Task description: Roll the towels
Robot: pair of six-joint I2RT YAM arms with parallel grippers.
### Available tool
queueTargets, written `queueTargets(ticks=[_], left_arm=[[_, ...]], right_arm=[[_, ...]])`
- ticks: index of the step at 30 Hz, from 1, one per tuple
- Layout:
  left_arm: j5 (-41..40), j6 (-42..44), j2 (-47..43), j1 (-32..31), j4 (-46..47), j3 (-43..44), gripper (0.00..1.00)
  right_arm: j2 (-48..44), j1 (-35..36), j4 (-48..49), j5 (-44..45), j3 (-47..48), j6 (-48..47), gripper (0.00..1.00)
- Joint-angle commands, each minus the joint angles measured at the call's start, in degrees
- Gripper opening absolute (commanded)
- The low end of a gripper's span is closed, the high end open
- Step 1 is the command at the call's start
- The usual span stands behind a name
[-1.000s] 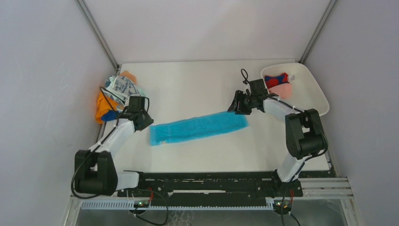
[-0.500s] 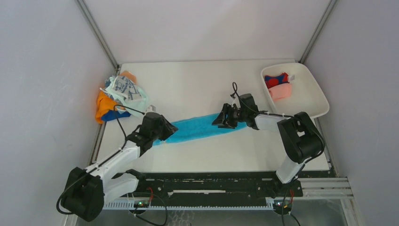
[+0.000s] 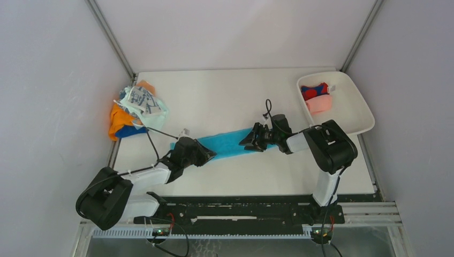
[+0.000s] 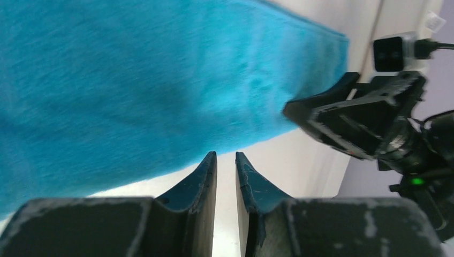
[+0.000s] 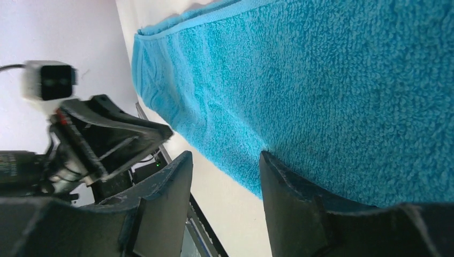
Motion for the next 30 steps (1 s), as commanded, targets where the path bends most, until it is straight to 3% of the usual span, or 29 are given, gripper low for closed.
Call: queueTargets(ticks=[1, 9, 21, 26, 30], left_arm=[[-2.0, -4.9, -0.7, 2.0, 5.9, -5.8, 0.22], [-0.1, -5.0, -5.4, 11.5, 3.8, -13.6, 0.2], [-7.3, 0.5, -29.0, 24.7, -22.4, -13.1, 0.22], [-6.5, 0.5, -27.0, 26.9, -24.2, -13.0, 0.23], [-6.1, 5.5, -23.7, 27.0, -27.1, -8.3, 0.21]], right_arm=[[1.6, 0.0, 3.9, 1.8, -0.9, 0.5, 0.49], [3.9, -2.1, 7.7, 4.0, -4.5, 2.9, 0.49], [1.3, -4.7, 4.5, 7.1, -6.0, 0.7, 0.49], [1.1, -4.7, 4.1, 7.5, -6.0, 0.6, 0.49], [0.1, -4.7, 3.8, 7.7, -6.0, 0.2, 0.49]])
